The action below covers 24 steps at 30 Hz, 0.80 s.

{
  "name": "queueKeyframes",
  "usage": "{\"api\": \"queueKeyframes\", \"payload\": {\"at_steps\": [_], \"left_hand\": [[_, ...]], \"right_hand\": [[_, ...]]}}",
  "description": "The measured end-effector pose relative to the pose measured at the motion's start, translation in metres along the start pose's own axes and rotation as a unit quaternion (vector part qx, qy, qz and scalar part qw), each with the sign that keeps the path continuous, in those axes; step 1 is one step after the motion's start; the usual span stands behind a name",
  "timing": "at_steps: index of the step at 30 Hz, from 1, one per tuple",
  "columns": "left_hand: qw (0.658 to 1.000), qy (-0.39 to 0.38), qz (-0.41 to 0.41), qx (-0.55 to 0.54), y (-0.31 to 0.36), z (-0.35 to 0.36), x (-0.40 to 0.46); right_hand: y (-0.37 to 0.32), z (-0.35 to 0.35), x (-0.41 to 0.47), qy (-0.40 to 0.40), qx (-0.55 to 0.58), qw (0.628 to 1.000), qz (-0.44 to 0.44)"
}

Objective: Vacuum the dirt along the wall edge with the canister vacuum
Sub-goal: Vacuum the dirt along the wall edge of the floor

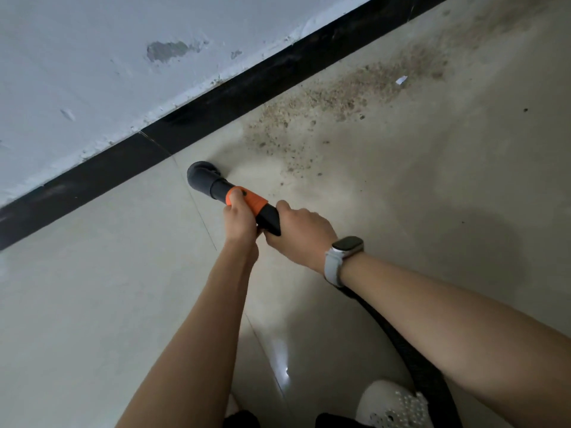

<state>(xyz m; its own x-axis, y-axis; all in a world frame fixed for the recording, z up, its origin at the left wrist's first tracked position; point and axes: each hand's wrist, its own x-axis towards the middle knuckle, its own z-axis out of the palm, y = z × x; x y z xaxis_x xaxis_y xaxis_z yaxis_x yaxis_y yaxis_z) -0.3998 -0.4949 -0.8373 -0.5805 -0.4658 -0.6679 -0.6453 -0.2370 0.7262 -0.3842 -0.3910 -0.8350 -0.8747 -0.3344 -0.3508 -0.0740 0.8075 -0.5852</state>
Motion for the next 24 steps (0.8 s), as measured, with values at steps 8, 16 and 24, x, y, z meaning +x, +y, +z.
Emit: {"api": "queueKeyframes", "payload": {"at_steps": [8,16,24], "left_hand": [[0.994,-0.075,0.029,0.077,0.028,0.039,0.035],[0.972,-0.178,0.050,0.146,0.050,0.120,0.034],[0.931,-0.264,0.068,0.243,0.063,0.163,0.029]], "right_hand": [[0.021,-0.017,0.037,0.072,-0.007,0.996,0.047],[0.071,-0.053,0.045,0.148,0.017,0.979,0.138],[0.096,-0.069,0.044,0.195,0.108,0.956,0.189]]}}
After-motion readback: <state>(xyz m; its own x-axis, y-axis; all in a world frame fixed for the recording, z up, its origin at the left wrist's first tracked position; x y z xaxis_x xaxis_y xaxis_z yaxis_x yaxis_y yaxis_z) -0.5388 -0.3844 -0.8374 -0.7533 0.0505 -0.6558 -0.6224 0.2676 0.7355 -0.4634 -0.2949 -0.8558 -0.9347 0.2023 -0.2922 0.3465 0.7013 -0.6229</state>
